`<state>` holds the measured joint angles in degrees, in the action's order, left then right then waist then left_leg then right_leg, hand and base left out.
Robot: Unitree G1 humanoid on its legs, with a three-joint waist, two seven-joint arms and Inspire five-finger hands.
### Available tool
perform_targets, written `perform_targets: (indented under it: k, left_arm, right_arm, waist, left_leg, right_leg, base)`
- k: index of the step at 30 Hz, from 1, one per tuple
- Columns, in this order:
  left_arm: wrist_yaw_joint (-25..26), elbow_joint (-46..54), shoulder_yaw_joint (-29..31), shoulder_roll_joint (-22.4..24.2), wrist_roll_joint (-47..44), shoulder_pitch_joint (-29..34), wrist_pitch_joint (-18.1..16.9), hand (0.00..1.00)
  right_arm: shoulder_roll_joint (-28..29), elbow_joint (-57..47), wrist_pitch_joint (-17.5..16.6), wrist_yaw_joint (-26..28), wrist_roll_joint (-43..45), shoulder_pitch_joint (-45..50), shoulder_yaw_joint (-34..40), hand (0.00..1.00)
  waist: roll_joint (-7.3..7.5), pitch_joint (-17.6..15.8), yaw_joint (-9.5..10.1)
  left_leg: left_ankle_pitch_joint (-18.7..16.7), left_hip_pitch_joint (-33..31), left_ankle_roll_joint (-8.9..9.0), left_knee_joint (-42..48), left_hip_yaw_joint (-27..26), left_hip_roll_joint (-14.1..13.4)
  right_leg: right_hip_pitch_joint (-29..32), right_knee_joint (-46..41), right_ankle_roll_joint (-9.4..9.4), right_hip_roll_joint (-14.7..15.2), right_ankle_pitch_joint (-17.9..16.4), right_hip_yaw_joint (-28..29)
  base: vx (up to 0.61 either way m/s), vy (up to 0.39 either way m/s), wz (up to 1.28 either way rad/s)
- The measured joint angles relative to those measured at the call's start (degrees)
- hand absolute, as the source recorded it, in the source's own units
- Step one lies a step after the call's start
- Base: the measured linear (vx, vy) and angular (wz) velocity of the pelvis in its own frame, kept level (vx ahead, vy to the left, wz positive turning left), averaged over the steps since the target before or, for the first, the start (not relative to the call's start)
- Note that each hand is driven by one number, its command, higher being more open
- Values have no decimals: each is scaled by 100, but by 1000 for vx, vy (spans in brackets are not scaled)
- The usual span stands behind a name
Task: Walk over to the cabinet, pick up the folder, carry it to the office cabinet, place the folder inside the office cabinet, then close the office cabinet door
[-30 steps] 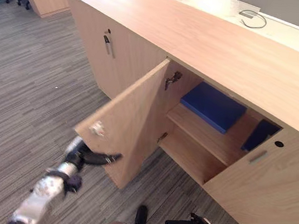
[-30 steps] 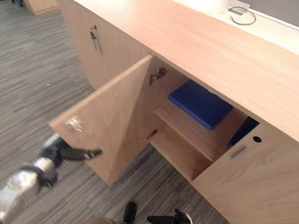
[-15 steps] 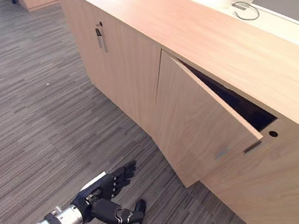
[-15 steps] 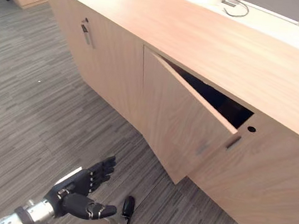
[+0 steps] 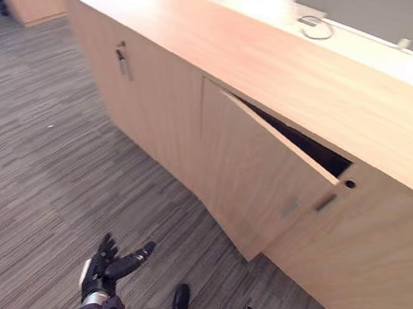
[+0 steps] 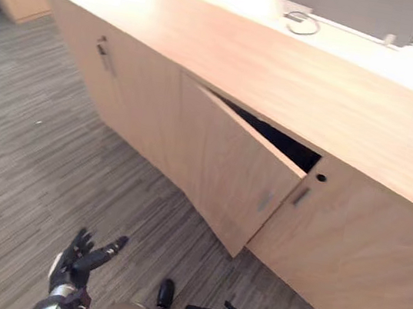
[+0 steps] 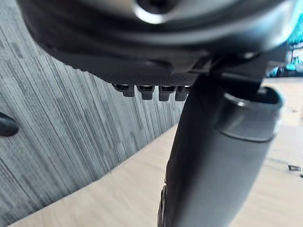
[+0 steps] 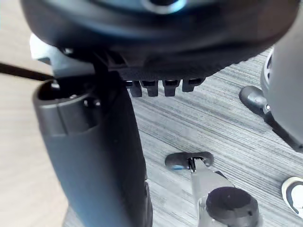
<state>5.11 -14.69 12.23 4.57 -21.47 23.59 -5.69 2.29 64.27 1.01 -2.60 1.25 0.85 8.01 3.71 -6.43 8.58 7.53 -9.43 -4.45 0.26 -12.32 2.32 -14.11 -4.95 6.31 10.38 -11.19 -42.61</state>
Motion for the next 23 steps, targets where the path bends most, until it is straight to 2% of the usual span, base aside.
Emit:
perform_targets:
  k: [1,2,3,4,5,6,7,9,12,14,15,17,19,23]
  left_arm:
    - [77,-23,28,8,4,-16,-4,100]
    - [204,-98,62,11,2,-34,-7,100]
    - [351,-227,124,14,3,-37,-60,100]
    - [416,-361,184,11,6,-70,-89,100]
    - [544,-687,255,-23,2,-214,-103,100]
    - [622,-953,303,-47,-6,-355,-109,100]
    - [638,-1070,333,-53,-50,-388,-114,100]
    - [611,-1670,418,-92,-81,-552,-141,100]
    - [411,-2608,660,-91,-177,-948,-136,100]
    - [143,-3035,838,-190,-249,-999,-122,100]
    - [22,-3327,886,-268,-255,-1075,-124,100]
    - [-163,-3686,896,-317,-259,-1153,-119,100]
    - [-320,-3860,896,-300,-265,-1154,-97,100]
    - [-336,-4028,891,-341,-264,-1125,-109,100]
  right_arm:
    - [10,-30,4,-39,48,9,1,100]
    - [17,-110,3,-78,115,51,8,100]
    - [19,-181,-8,-138,115,85,5,100]
    - [45,-226,4,-173,115,104,4,100]
    - [27,-290,-3,-234,114,131,11,100]
    - [-21,-326,5,-291,114,153,9,100]
    - [-39,-354,2,-334,113,159,21,100]
    - [-72,-388,32,-409,114,147,262,100]
    - [-18,-384,49,-419,113,160,492,100]
    - [101,-389,38,-378,158,244,682,100]
    - [152,-375,39,-334,451,252,818,100]
    - [171,-331,15,-301,1074,248,1179,100]
    - [195,-327,7,-317,1475,229,1629,100]
    - [191,-310,9,-317,1474,270,1883,100]
  waist:
    - [10,-12,-7]
    - [-36,-45,21]
    - [-86,-57,87]
    - [-120,-36,91]
    - [-109,-21,56]
    - [-136,-33,60]
    - [-152,-34,66]
    - [-226,2,50]
    - [-129,-4,19]
    - [-23,148,2]
    - [8,230,4]
    - [-30,364,-49]
    - [-141,415,-120]
    - [-134,440,-131]
  left_leg:
    - [-200,-121,-6,392,-81,-111]
    - [-708,-358,-4,1363,-238,-457]
    - [-1091,-535,22,2169,-166,-753]
    - [-1174,-650,77,2476,26,-811]
    - [-1231,-771,171,2781,583,-829]
    - [-1308,-769,301,2836,1091,-808]
    - [-1357,-760,395,2811,1334,-794]
    - [-1673,-580,962,2407,2272,-744]
    - [-1578,-455,949,2130,2033,-666]
    - [-1436,-204,893,1734,1812,-576]
    - [-1248,24,866,1319,1696,-487]
    - [-919,321,825,652,1600,-364]
    - [-751,517,771,309,1598,-308]
    - [-666,971,768,-87,1580,-297]
  right_leg:
    - [-6,2,-1,-19,46,57]
    - [-37,-4,-16,-112,114,234]
    - [-62,-11,-18,-208,118,587]
    - [-59,30,-18,-245,118,733]
    - [13,35,-16,-257,117,935]
    - [158,-31,-16,-260,117,1186]
    - [242,-55,-16,-264,117,1301]
    - [623,-146,41,-274,106,1698]
    - [714,-101,129,-64,206,1869]
    - [698,16,188,71,283,2003]
    - [698,87,201,176,329,2083]
    - [685,217,234,290,425,2115]
    - [573,349,238,306,527,2091]
    - [283,423,224,314,538,2064]
  base:
    - [-47,-62,-94]
    - [-52,-42,-141]
    - [-29,-21,-150]
    - [2,-7,-138]
    - [2,11,-119]
    - [-5,27,-117]
    - [-8,90,-120]
    - [21,129,-97]
    - [-26,147,-42]
    - [12,101,-37]
    - [47,37,-26]
    - [56,30,-14]
    - [57,19,2]
    - [50,0,-2]
